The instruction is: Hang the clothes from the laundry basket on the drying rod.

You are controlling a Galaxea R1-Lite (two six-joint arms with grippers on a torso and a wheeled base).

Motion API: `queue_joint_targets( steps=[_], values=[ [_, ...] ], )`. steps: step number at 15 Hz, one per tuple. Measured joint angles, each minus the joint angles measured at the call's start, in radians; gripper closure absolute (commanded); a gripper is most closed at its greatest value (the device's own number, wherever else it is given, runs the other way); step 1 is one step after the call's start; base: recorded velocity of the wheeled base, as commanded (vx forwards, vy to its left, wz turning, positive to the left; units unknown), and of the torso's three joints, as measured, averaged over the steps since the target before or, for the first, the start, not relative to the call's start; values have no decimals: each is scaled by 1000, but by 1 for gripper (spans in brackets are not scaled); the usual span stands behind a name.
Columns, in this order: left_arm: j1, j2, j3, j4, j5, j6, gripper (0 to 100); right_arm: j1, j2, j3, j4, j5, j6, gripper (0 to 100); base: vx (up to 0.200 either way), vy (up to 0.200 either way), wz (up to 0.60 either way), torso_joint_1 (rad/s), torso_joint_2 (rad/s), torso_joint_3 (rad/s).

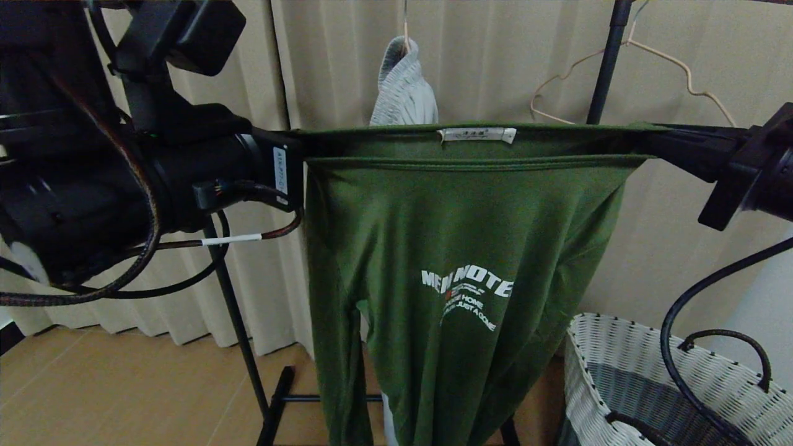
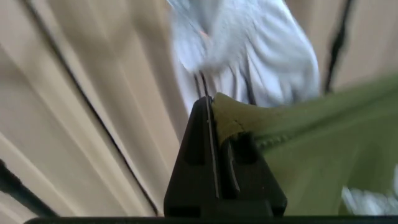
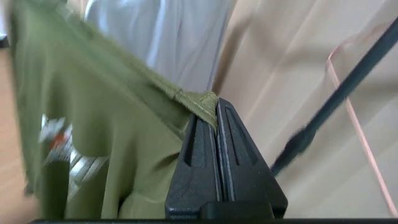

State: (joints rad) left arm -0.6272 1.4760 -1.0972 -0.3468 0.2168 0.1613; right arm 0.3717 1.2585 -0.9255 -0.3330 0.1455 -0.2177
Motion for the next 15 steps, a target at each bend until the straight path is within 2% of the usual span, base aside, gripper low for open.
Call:
queue_joint_targets(
  steps=[3,5,7,9,10,12,13,15],
  values=[
    [1,101,-43,-146,85,0,100,-4,-87,-15,175,33,3,100,0,0,0,0,0,0],
    [2,172,-85,-194,125,1,100,0,-145,-15,279,136,4,100,0,0,0,0,0,0],
    [3,216,-109,-199,130,0,100,3,-193,-13,341,251,20,100,0,0,0,0,0,0],
    [2,237,-113,-200,131,-2,100,6,-226,-11,352,323,97,100,0,0,0,0,0,0],
    [2,243,-113,-200,130,-2,100,10,-235,-10,348,340,126,100,0,0,0,0,0,0],
    [2,248,-111,-200,130,-2,100,11,-241,-10,347,340,130,100,0,0,0,0,0,0],
    [2,247,-106,-197,132,-1,100,10,-235,-10,342,327,128,100,0,0,0,0,0,0],
    [3,229,-83,-182,126,4,100,-6,-212,-14,323,255,120,100,0,0,0,0,0,0]
  ],
)
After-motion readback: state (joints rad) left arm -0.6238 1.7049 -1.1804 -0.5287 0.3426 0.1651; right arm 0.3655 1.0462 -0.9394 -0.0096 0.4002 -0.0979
